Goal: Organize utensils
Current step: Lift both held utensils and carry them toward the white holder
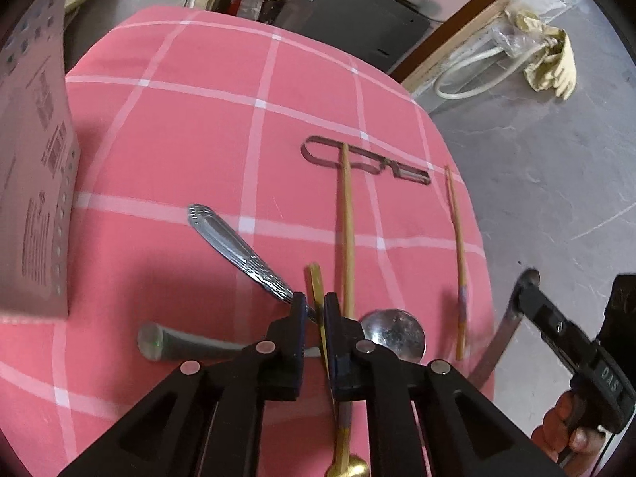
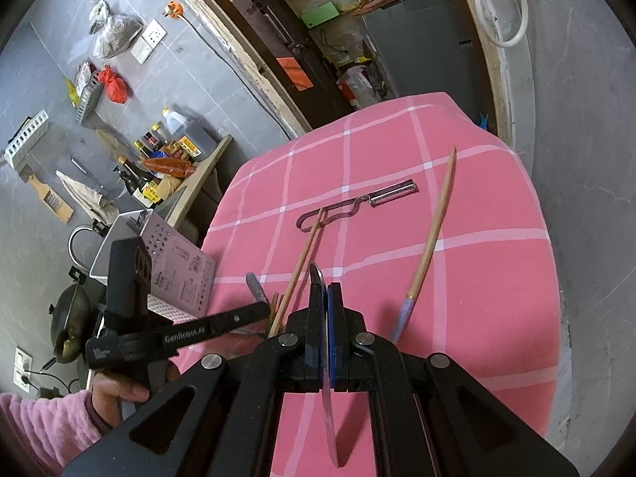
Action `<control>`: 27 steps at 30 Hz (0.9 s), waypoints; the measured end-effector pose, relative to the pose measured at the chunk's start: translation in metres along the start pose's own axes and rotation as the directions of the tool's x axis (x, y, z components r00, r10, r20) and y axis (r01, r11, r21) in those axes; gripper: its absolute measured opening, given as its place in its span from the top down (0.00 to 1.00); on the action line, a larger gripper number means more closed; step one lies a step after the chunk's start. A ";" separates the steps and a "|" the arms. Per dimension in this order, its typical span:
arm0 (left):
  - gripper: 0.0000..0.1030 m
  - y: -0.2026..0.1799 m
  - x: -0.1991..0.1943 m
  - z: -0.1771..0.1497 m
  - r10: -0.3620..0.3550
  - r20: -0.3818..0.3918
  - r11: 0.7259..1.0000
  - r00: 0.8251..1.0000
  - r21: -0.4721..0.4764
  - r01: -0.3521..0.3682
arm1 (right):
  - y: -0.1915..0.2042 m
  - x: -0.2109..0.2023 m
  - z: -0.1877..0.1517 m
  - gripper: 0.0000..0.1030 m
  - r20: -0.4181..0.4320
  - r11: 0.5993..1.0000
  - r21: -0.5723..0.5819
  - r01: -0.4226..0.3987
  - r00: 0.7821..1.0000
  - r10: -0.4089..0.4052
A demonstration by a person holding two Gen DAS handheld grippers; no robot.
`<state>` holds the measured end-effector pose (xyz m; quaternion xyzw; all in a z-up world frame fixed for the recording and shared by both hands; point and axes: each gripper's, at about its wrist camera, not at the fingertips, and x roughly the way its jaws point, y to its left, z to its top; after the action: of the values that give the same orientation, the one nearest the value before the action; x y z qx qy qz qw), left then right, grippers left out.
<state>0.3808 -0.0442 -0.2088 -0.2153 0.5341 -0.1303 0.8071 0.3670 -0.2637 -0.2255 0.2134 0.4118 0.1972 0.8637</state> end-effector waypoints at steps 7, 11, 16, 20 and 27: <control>0.76 -0.008 0.005 0.008 0.025 -0.063 0.998 0.998 0.052 -0.022 | -0.005 0.010 0.004 0.98 -0.022 1.000 0.003 -0.021 1.000 0.021; 0.76 -0.001 0.004 -0.004 0.013 -0.080 1.000 0.997 0.008 -0.013 | -0.006 0.013 0.005 0.98 -0.030 0.999 0.001 -0.033 0.999 0.033; 0.76 0.018 0.003 -0.001 -0.059 -0.040 0.988 0.997 -0.143 0.053 | -0.009 0.019 0.007 0.98 -0.043 0.999 0.002 -0.040 0.998 0.040; 0.76 0.016 0.008 0.006 -0.061 -0.027 0.983 0.998 -0.173 0.055 | -0.009 0.022 0.007 0.98 -0.051 0.999 -0.002 -0.047 0.998 0.047; 0.79 -0.010 0.011 0.003 0.046 -0.085 0.997 0.995 -0.055 -0.051 | -0.013 0.026 0.009 0.98 -0.057 0.998 0.003 -0.056 0.997 0.056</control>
<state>0.3881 -0.0572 -0.2115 -0.2198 0.5759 -0.1042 0.7805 0.3908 -0.2626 -0.2433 0.2197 0.4303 0.2269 0.8457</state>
